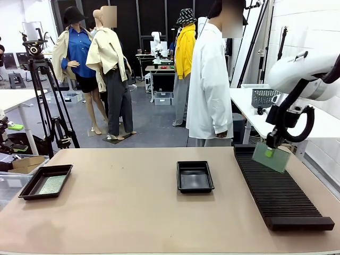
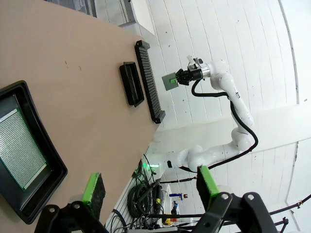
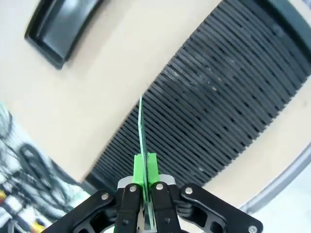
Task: Inspect and transfer BCBs to ESD trays.
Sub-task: Pick up the Blank PCB from the PCB Rack and place it in the right ESD tray.
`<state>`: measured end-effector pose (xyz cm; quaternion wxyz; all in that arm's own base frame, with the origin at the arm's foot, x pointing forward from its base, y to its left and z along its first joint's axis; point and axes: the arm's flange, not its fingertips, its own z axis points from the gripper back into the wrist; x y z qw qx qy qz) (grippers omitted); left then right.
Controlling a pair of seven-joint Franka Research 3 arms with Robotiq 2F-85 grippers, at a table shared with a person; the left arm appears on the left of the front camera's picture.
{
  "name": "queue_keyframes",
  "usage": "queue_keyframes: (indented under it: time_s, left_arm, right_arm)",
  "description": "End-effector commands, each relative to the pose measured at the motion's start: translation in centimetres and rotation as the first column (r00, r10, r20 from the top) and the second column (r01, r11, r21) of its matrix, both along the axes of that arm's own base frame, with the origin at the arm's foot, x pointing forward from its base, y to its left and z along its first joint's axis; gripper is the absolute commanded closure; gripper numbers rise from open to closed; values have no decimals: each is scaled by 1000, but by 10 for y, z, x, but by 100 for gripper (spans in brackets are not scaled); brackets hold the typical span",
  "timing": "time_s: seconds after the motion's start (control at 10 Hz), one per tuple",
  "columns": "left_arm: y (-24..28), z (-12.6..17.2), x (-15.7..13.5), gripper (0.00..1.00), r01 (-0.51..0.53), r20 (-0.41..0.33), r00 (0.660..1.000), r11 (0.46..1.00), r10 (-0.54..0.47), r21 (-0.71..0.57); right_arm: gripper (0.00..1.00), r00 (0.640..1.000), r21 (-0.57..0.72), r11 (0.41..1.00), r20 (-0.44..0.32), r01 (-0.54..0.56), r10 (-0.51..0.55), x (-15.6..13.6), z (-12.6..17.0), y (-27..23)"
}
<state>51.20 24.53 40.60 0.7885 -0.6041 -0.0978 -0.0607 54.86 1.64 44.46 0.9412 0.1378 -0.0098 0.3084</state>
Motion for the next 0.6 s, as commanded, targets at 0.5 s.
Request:
queue_keyframes:
  time_s: [0.5]
  left_arm:
    - [0,1,0,0,3,5,1000,1000,-3,-2]
  right_arm:
    - [100,742,169,726,-240,667,-626,19,37,74]
